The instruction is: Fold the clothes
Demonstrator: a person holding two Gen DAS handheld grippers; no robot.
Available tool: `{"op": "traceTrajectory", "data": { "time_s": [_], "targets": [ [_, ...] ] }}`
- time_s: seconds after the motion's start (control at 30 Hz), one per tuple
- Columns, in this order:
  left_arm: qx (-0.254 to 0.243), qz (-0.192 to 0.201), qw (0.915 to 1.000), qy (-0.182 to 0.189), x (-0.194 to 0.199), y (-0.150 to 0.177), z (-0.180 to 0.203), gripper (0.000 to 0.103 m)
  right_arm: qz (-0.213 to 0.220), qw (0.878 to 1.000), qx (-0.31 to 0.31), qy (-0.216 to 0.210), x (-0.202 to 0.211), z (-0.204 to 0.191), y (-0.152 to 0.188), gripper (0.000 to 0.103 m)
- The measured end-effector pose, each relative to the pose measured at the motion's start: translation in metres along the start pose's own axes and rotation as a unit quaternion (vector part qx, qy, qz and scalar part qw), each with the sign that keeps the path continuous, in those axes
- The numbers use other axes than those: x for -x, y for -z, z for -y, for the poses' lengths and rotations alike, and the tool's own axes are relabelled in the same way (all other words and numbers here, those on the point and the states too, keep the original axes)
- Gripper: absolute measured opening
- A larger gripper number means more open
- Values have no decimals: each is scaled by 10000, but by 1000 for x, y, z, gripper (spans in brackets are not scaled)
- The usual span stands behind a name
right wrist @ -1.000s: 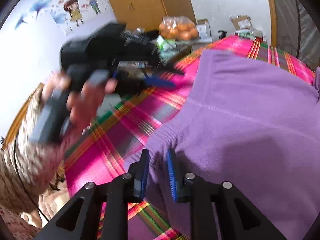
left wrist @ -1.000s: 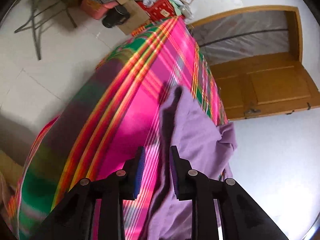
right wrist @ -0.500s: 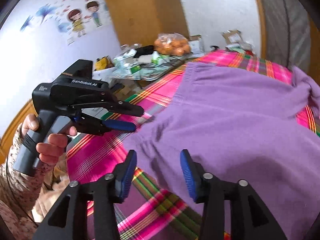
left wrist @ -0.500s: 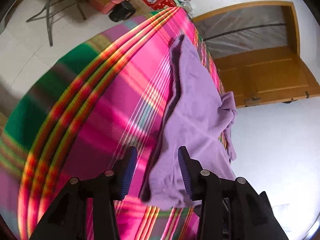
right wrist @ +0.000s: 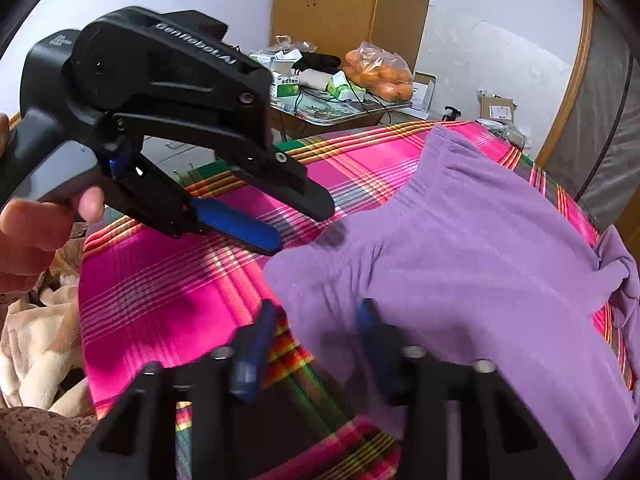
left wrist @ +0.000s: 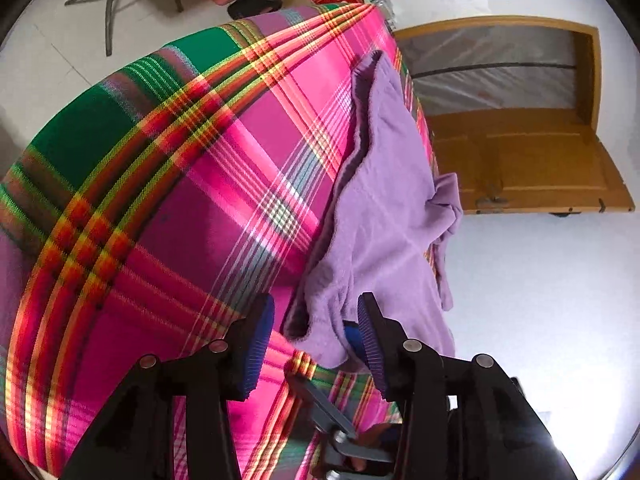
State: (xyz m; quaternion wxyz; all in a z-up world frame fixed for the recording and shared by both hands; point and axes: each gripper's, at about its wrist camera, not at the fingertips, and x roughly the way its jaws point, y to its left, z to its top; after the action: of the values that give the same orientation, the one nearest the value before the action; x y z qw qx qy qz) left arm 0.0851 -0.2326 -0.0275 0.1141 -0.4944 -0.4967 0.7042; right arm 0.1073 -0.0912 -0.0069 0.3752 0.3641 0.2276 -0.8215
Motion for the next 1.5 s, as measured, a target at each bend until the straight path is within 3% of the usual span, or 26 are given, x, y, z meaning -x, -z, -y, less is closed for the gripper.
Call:
{"op": "traceTrajectory", "data": {
  "time_s": [0.1, 0.37, 0.43, 0.67, 0.87, 0.93, 1.0, 1.23, 1.5],
  "targets": [
    [-10, -35, 10000, 15, -4, -7, 3, 45, 42, 10000, -22, -5, 0, 1, -3, 9],
    [133, -179, 9994, 258, -18, -27, 6, 46, 612, 9952, -677, -360, 28, 20, -11, 6],
    [132, -221, 9989, 380, -25, -32, 10, 52, 745, 9936, -743, -419, 34, 23, -13, 6],
    [190, -495, 9968, 593, -53, -55, 25, 53, 840, 9926, -724, -487, 34, 21, -16, 6],
    [-11, -708, 9963, 493, -69, -81, 37, 43, 875, 9917, -757, -552, 34, 19, -19, 6],
    [-77, -788, 9958, 451, -76, -89, 36, 20, 826, 9921, -754, -569, 30, 17, -20, 6],
    [-150, -844, 9955, 410, -82, -92, 33, 10, 784, 9920, -772, -613, 27, 17, -20, 6],
    [-256, -687, 9968, 331, -68, -100, 26, 9, 798, 9921, -667, -703, 16, 3, -34, 6],
    [-472, -404, 9981, -15, -34, -112, 21, 9, 750, 9891, -546, -1143, -3, -17, -52, 6]
  ]
}}
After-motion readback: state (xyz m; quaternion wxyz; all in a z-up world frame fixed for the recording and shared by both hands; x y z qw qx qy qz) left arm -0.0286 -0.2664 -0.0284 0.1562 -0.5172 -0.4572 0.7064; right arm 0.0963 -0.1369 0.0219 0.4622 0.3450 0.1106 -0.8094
